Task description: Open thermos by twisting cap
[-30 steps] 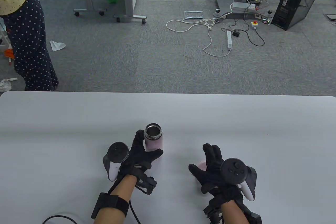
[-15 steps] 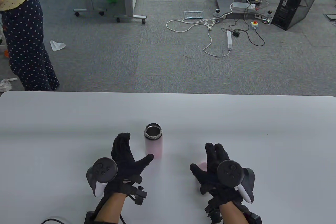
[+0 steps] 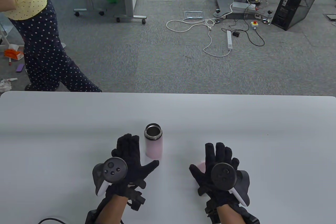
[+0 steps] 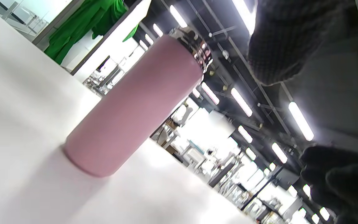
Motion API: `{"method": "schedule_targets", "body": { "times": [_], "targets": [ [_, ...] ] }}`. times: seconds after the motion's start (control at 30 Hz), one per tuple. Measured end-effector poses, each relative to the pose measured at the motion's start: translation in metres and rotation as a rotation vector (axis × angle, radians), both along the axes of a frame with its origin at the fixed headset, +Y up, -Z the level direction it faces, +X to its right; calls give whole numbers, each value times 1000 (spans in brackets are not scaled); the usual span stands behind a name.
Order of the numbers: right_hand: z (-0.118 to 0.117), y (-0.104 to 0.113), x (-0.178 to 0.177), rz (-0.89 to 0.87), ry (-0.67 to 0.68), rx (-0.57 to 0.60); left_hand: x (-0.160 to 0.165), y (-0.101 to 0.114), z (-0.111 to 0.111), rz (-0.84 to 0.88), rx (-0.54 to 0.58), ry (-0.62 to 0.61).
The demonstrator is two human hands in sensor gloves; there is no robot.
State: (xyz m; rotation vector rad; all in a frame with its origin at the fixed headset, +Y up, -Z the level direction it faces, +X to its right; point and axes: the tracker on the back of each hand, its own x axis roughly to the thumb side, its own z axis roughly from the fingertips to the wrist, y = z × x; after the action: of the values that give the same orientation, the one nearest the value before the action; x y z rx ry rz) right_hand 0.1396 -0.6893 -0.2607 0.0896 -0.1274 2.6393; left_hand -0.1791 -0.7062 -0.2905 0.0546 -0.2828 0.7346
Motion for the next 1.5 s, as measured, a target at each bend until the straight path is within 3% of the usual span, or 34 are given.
{"method": "schedule_targets", "body": {
  "times": [0.17,0.67,1.5],
  "targets": [
    [-2,1,-2,-4,15,-4,-3,-1,12,-28,-26,3],
    [-2,1,-1,-23,30,-15,-3,-14,7,-49,-100,-10],
    [-4,-7,-14,0,77,-94,-5,-16,7,54,-177,-48]
  ]
}}
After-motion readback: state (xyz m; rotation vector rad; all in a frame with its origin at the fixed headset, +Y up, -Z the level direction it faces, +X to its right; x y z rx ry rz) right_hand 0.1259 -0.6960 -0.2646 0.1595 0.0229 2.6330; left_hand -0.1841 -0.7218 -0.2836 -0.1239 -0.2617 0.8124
